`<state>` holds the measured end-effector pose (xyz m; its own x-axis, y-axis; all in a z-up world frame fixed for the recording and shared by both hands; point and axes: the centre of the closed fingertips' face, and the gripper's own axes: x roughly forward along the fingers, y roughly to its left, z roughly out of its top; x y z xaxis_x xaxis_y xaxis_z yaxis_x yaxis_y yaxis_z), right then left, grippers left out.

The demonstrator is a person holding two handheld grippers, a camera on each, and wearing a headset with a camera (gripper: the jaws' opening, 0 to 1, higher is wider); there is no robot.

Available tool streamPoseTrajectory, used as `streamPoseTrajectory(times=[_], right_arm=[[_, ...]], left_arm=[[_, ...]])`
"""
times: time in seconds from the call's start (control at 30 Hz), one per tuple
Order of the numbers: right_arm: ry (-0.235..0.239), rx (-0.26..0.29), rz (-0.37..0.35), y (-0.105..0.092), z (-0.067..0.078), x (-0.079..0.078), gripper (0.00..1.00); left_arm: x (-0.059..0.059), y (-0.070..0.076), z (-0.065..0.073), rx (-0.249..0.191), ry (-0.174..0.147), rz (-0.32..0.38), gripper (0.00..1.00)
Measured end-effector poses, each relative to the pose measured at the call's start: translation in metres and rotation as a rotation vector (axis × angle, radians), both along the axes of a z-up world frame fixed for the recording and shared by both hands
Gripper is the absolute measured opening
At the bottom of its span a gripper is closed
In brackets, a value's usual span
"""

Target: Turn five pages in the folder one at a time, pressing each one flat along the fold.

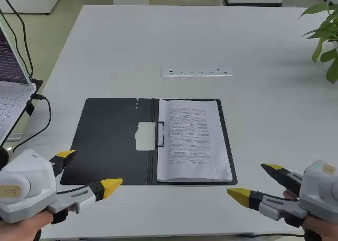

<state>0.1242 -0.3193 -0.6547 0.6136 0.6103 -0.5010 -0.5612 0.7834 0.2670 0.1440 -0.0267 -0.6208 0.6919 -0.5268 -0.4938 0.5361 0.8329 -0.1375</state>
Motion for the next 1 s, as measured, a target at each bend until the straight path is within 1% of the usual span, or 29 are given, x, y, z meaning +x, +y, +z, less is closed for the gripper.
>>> streamPoseTrajectory(times=[0.33, 0.57, 0.63, 1.0], right_arm=[[0.002, 0.004, -0.012, -0.002, -0.001, 0.0, 0.79], [0.003, 0.002, -0.012, -0.002, -0.002, 0.0, 0.79], [0.003, 0.003, -0.013, -0.002, -0.002, 0.0, 0.79], [0.003, 0.009, -0.02, -0.005, -0.002, -0.001, 0.79]], left_arm=[[0.001, 0.005, 0.001, 0.01, -0.001, 0.003, 0.8], [0.002, 0.01, 0.0, 0.005, -0.004, 0.018, 0.8], [0.002, 0.012, -0.001, 0.006, -0.002, 0.022, 0.8], [0.003, 0.014, -0.003, 0.003, -0.004, 0.026, 0.8]])
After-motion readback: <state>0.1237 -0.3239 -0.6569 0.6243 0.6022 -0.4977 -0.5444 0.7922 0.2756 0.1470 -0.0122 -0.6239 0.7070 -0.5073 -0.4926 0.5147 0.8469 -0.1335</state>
